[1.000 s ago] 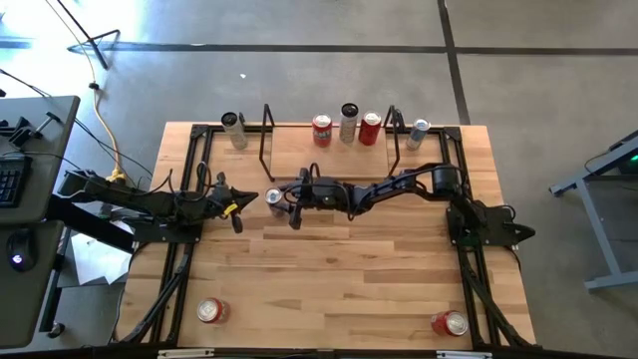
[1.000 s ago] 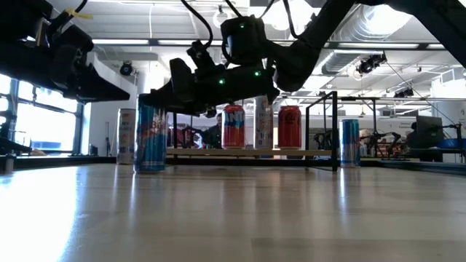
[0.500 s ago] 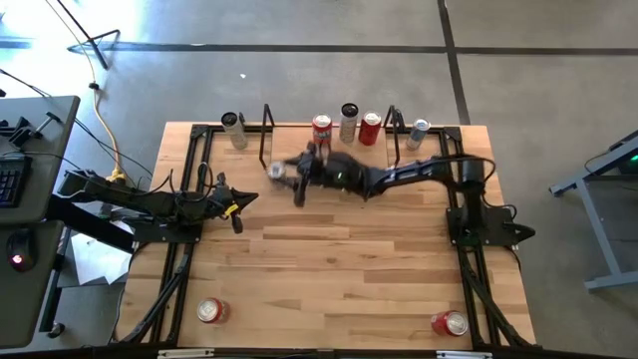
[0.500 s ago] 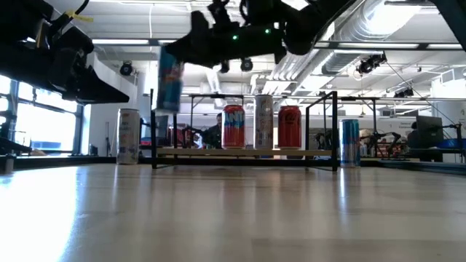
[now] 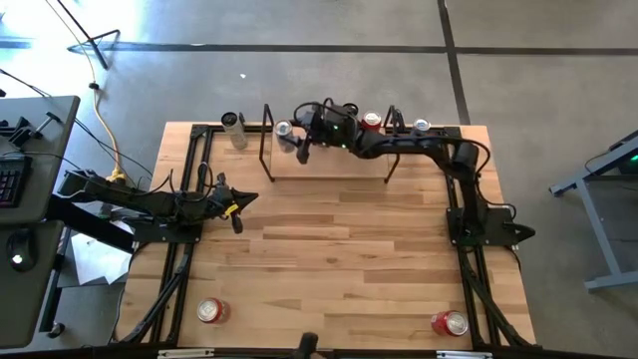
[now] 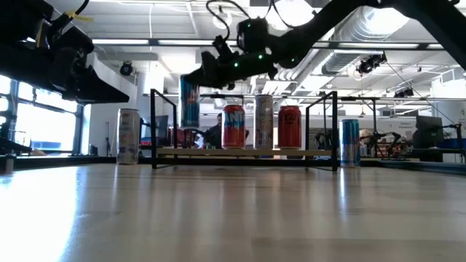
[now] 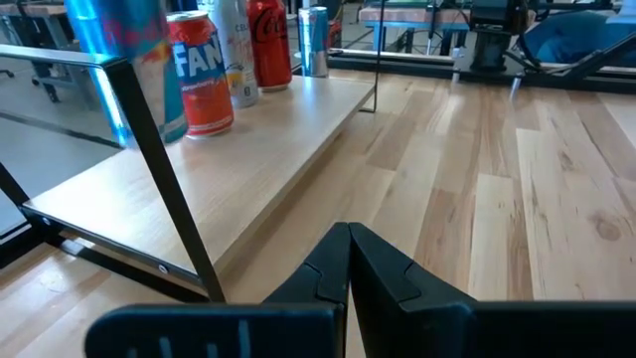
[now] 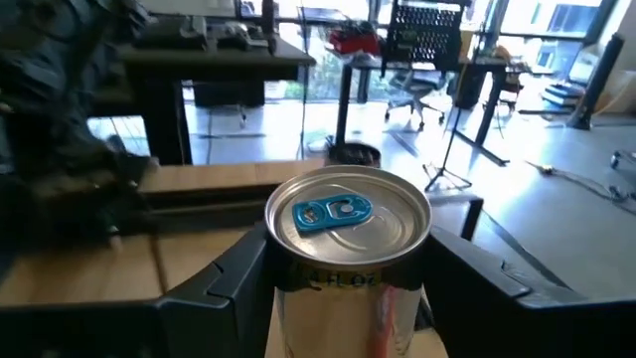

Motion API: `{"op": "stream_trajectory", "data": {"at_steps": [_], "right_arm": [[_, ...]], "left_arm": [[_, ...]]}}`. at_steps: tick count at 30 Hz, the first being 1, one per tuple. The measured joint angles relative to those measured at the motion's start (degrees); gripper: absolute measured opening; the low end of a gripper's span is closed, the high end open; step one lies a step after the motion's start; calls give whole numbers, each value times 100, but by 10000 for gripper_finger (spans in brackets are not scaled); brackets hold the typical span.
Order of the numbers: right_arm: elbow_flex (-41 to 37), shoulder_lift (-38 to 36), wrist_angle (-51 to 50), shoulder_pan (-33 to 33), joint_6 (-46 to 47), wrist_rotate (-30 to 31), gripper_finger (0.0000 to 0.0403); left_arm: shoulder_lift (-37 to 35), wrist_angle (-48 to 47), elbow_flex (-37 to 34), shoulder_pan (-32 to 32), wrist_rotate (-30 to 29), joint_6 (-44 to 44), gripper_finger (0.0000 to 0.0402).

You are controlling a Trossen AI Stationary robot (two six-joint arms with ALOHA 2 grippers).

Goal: Place canned beverage on shelf
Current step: Put the bottom blue soda can on the shelf

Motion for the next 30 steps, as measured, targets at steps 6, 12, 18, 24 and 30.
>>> {"op": "stream_trajectory", "data": {"at_steps": [6, 12, 18, 24, 30], "right_arm": [[55, 203, -52, -244, -72, -105, 197], [65, 220, -32, -329, -102, -91, 197], [65, 285, -92, -327, -42, -48, 197], [65, 425, 16, -335, -75, 66, 197], [65, 428, 20, -336, -40, 182, 197]], "left_arm": [[0, -11, 0, 0, 33, 2, 0], [0, -9, 0, 2, 35, -4, 0], [0, -7, 0, 0, 35, -5, 0], [0, -4, 0, 0, 92, -11, 0], [0, -4, 0, 0, 109, -11, 0]]}}
